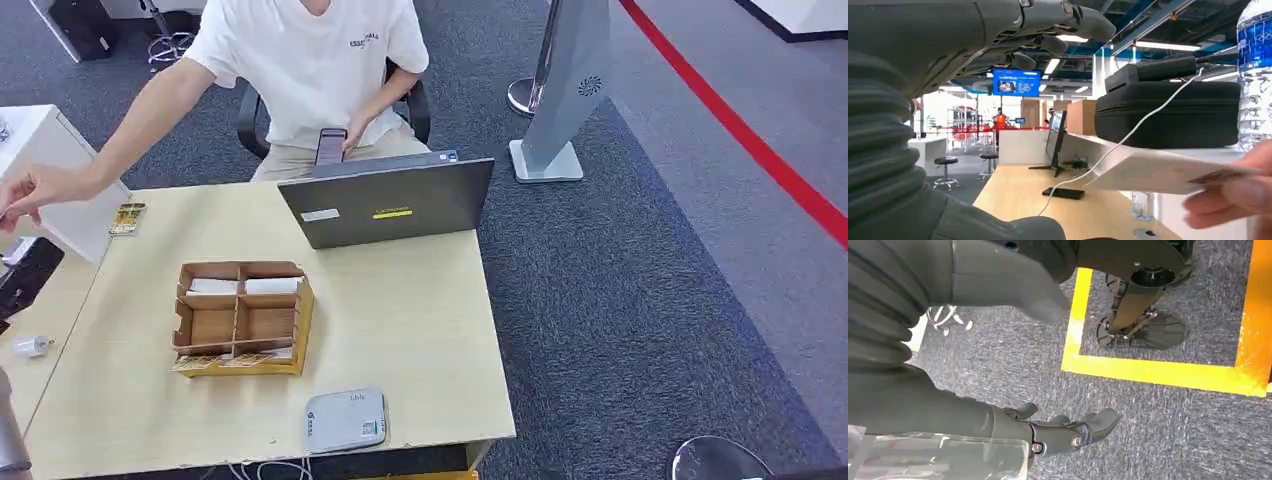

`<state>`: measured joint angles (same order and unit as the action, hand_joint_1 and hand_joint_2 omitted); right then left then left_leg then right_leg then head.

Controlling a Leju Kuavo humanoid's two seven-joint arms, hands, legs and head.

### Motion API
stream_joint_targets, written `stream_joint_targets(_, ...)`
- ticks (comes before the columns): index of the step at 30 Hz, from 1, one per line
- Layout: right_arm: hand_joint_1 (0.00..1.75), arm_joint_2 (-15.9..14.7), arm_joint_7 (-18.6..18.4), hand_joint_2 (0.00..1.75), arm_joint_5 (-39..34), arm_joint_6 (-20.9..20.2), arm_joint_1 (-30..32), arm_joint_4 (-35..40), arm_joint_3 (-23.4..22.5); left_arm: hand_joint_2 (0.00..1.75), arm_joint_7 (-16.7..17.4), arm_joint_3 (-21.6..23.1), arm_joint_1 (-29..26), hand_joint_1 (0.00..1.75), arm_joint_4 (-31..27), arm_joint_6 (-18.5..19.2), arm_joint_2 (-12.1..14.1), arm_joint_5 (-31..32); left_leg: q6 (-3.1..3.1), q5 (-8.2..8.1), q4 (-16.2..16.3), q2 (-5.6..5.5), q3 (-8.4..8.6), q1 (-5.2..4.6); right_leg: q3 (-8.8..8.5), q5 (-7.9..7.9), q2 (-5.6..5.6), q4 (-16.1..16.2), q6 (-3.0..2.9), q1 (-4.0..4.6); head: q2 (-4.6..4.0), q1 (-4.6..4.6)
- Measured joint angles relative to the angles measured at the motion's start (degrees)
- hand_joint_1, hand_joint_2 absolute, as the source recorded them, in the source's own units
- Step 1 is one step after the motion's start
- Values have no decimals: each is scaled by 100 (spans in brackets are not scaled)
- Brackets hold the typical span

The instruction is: Pass the card to the sensor for recognition and then transmit it.

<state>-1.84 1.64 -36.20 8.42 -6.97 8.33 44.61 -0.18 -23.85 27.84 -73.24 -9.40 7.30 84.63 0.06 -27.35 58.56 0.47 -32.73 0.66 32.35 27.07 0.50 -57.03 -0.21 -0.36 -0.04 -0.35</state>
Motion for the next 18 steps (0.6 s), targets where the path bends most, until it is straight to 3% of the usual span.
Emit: stream_joint_targets(18, 0, 0, 0, 175, -155, 76, 0, -28, 118, 175, -107, 217, 245, 0, 236, 269, -184, 13, 0, 1, 2, 1, -1, 0, 3, -3, -2, 0, 4, 0, 0, 0)
